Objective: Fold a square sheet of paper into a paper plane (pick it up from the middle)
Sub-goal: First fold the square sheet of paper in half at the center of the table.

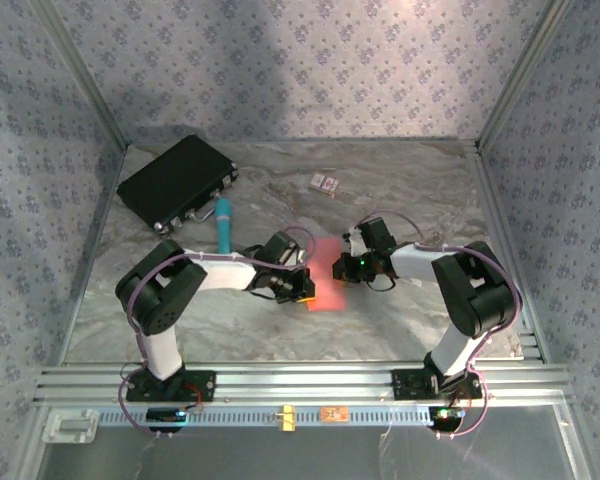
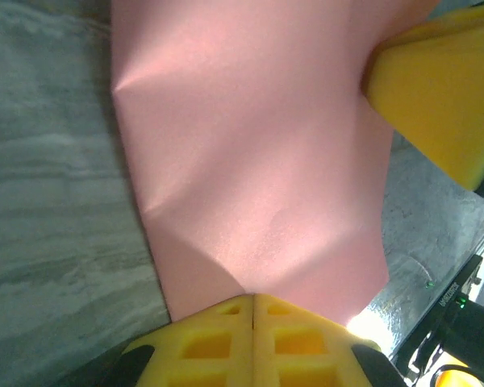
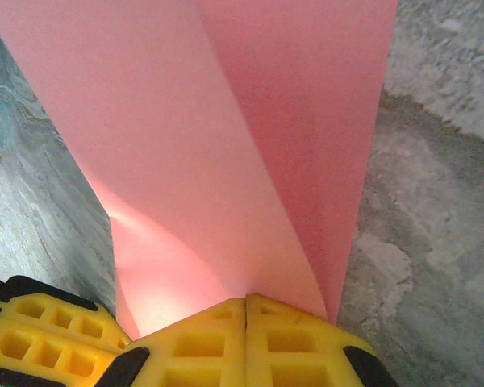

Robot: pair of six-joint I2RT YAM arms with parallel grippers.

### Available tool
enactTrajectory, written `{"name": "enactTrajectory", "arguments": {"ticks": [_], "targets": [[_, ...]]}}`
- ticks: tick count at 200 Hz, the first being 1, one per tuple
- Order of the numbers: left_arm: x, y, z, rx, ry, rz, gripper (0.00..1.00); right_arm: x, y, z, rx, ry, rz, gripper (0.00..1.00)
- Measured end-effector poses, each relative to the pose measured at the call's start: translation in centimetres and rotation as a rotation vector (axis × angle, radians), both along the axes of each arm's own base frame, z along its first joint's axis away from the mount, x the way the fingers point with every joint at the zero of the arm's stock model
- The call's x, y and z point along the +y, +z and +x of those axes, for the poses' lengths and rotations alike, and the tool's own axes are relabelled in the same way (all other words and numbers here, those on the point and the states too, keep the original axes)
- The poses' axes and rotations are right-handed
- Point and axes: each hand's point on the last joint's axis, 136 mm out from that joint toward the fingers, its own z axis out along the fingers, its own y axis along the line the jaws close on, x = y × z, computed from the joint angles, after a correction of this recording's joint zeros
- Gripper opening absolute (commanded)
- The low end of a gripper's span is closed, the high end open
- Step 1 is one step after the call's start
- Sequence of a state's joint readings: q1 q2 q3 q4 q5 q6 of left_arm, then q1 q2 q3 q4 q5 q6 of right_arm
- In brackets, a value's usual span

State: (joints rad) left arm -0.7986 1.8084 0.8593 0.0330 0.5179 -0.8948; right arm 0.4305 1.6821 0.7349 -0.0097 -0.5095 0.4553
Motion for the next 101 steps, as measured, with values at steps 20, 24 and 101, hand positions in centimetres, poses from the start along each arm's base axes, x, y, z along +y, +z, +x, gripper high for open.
{"name": "enactTrajectory", "arguments": {"ticks": [20,24,101], "targets": [[-0.1,0.0,0.0,-0.005,-0.006,-0.010,0.00,0.0,0.0,0.0,-0.001,0.000,0.000,0.00],[-0.1,0.0,0.0,-0.006,-0.006,-0.010,0.00,0.0,0.0,0.0,-0.001,0.000,0.000,0.00],[0.2,1.9,-0.1,-0.027,0.002,-0.012,0.00,-0.2,0.0,-0.2,-0.006,-0.005,-0.006,0.00]]}}
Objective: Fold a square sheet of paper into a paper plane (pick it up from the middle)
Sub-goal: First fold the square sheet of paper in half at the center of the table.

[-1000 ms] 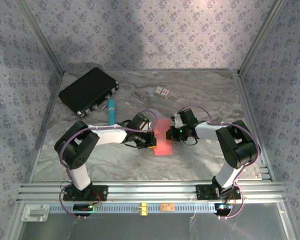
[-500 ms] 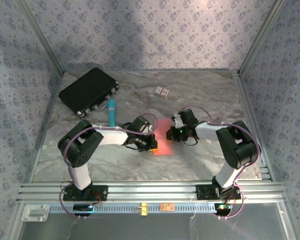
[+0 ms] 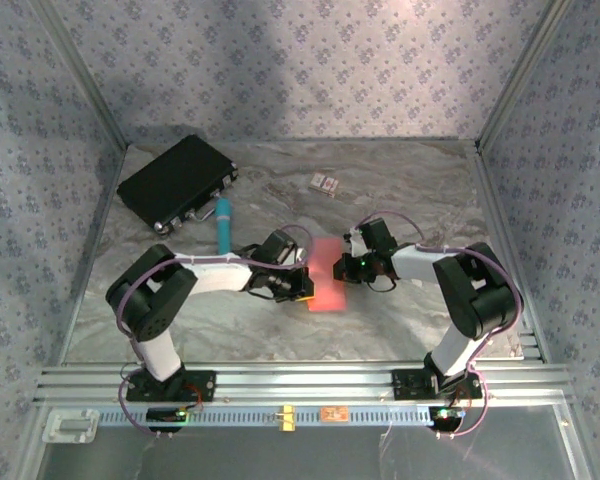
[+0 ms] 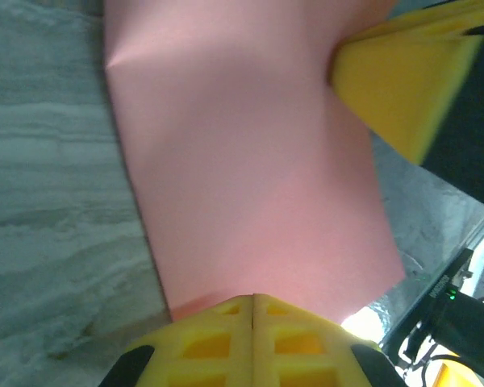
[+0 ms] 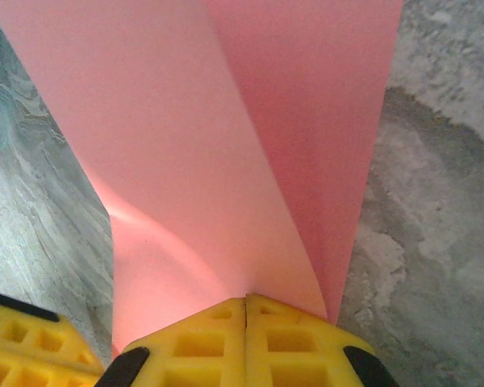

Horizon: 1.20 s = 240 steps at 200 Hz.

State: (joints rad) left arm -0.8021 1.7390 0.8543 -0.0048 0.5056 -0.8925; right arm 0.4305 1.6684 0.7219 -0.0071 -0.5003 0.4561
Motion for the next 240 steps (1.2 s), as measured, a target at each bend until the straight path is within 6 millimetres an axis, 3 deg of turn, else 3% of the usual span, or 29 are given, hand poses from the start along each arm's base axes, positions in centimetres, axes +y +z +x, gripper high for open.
{"name": "enactTrajectory", "arguments": {"ticks": [60,96,185,240], "targets": [[-0.6,0.1,-0.9,0.026,-0.023,-0.016,0.00,-0.2,0.0,-0.1,-0.004,-0.004,-0.006,0.00],[0.3,-1.9,-2.3,0.061,-0.048,0.027,0.00,-0.2,0.0,-0.1,-0.007,-0.007,-0.003,0.00],[0.5,-1.9,-2.6,0.032,-0.062,-0.001,0.00,-0.2,0.0,-0.2,-0.006,-0.009,-0.001,0.00],[1.1,-1.8,-4.3,0.027,-0.103,0.033,0.00,-0.1,0.0,-0.3,0.000,-0.004,0.006,0.00]]}}
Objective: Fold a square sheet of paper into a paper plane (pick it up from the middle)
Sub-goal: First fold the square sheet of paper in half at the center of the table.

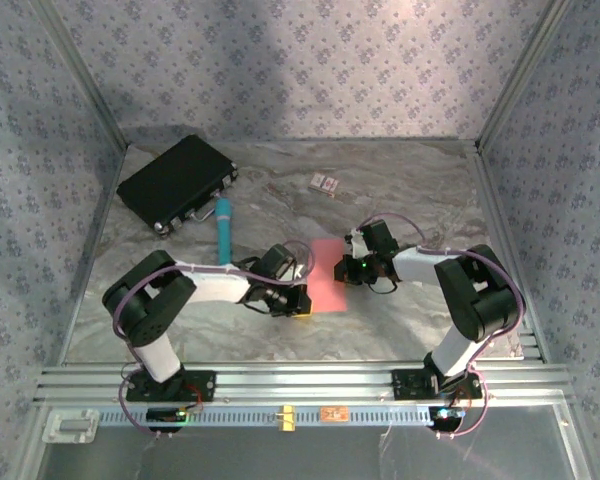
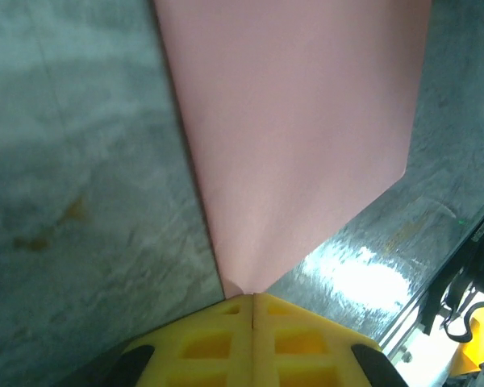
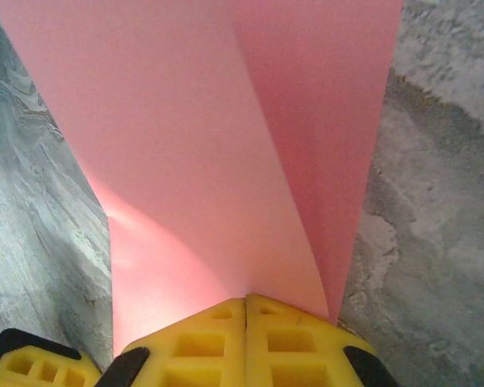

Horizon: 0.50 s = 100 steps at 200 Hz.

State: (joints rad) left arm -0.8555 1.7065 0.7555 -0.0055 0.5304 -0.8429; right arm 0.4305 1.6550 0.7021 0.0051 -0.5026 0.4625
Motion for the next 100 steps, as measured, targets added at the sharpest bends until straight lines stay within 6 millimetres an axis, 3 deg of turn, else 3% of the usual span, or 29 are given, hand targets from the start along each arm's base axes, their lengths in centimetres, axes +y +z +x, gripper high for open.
{"name": "enactTrajectory", "arguments": {"ticks": [30,56,81,100], "targets": [[0.8,0.7,-0.6,-0.007,-0.010,0.023,0.00,0.1,0.0,0.0,0.001,0.006,0.003,0.00],[1.0,3.5,0.3,-0.075,-0.003,-0.013,0.00,0.1,0.0,0.0,0.003,0.013,0.003,0.00],[0.8,6.4,4.0,-0.138,0.053,-0.068,0.00,0.3,0.0,0.0,0.011,0.025,0.008,0.00],[1.0,7.4,7.3,-0.157,0.107,-0.095,0.00,0.5,0.0,0.1,0.015,0.036,0.011,0.00]]}}
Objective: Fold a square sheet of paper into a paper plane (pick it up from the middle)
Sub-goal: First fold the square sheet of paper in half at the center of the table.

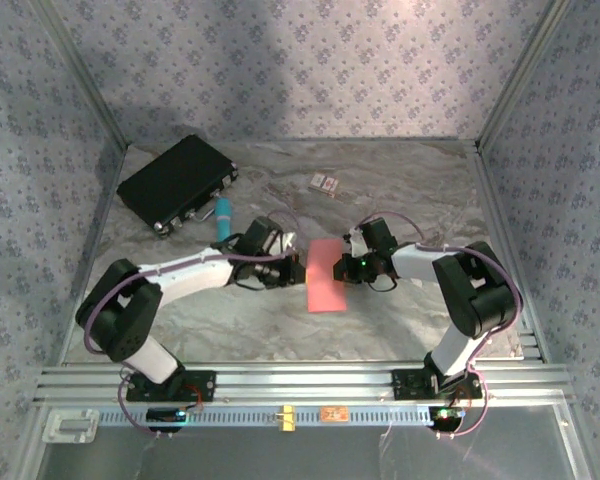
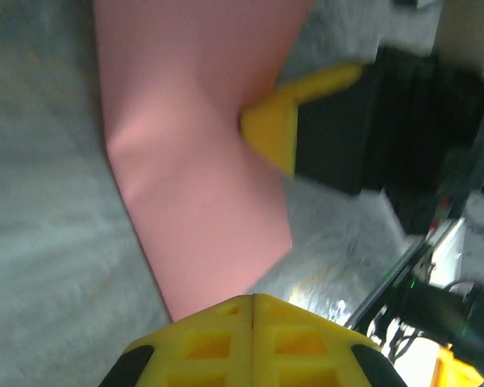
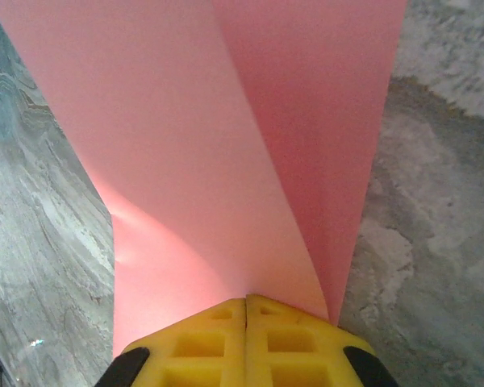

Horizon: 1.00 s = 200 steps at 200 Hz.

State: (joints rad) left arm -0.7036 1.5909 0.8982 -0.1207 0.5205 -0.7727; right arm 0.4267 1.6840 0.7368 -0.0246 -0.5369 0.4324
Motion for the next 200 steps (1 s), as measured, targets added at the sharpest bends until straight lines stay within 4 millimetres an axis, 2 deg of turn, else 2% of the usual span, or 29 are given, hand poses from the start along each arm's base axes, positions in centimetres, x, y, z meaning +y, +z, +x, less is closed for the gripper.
{"name": "enactTrajectory", "arguments": {"ticks": [19,38,89,161,200], "targets": [[-0.2,0.0,2.8,-0.002,0.031,-0.014,0.00,0.1,0.0,0.0,0.002,0.004,0.000,0.00],[-0.8,-0.7,4.0,0.011,0.025,-0.017,0.00,0.0,0.0,0.0,0.005,0.003,-0.001,0.00],[-1.8,-3.1,4.3,0.062,-0.009,-0.018,0.00,-0.1,0.0,0.1,0.005,0.001,-0.001,0.00],[-1.7,-6.8,4.8,0.104,-0.005,0.003,0.00,-0.1,0.0,0.1,0.005,0.001,-0.001,0.00],[-1.4,-7.2,4.8,0.105,0.000,-0.001,0.00,-0.1,0.0,0.1,0.005,0.001,-0.001,0.00]]}}
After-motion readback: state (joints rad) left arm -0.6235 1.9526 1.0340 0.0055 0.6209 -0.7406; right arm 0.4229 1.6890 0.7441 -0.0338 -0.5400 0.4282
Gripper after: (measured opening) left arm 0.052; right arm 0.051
